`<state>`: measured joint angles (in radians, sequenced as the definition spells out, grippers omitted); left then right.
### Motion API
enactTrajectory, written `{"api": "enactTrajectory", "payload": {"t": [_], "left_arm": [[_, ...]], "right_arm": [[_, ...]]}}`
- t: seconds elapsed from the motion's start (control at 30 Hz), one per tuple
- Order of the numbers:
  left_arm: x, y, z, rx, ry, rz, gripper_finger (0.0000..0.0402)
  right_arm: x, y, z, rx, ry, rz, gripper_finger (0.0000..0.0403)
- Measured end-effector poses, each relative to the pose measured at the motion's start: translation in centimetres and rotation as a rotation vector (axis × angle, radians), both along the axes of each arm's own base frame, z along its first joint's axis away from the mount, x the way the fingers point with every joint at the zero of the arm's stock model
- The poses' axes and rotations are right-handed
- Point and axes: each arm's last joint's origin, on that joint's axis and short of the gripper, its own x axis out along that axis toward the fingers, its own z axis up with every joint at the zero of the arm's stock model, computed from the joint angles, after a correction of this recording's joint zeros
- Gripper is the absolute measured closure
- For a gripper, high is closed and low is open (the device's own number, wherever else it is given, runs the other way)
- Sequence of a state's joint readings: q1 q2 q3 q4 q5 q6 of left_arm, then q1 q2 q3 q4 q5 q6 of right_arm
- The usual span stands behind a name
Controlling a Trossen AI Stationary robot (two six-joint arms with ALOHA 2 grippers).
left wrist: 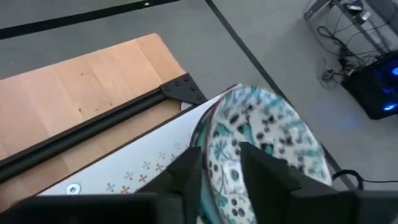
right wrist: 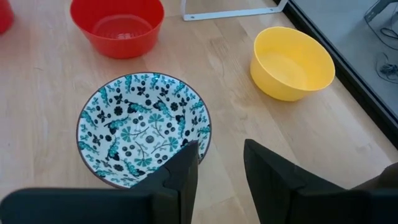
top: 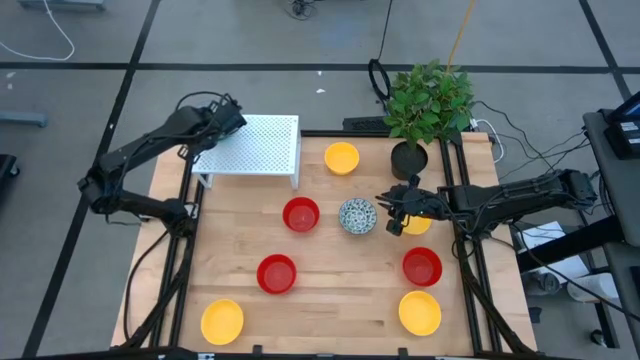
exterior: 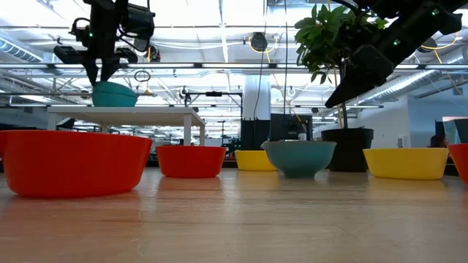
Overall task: Pick & Place Mini bowls
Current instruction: Stack the bottom blue patterned bowl on top of the blue patterned bowl on the shelf, then put the bottom left red bowl on the shelf
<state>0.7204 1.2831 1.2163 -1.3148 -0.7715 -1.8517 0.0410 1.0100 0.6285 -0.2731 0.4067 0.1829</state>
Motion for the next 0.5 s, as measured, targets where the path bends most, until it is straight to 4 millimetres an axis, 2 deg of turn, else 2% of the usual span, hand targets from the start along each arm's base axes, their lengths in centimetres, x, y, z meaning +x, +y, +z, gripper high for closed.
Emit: {"api": "enactTrajectory", "payload": {"t": [0.13,0.27,0.37,0.5], "left_arm": [[-0.7,-0.7,0.9,0.018,-0.011,-0.031,0.0234],[-1.3,-1.8,2.2,0.058,-0.043,-0.128,0.0213],[-1.0,-2.6,3.4,0.061,-0.06,-0.349,0.0209],[0.9,-3.9,4.7,0.06,-0.131,-0.789,0.0218]], "right_arm": [[0.0,0.0,0.0,0.0,0.0,0.0,0.0287],[0.0,0.0,0.0,-0.001,0.0,0.001,0.0287],[0.1,0.0,0.1,-0.009,-0.005,0.007,0.0287],[0.1,0.0,0.1,-0.015,-0.008,0.009,0.0287]]}}
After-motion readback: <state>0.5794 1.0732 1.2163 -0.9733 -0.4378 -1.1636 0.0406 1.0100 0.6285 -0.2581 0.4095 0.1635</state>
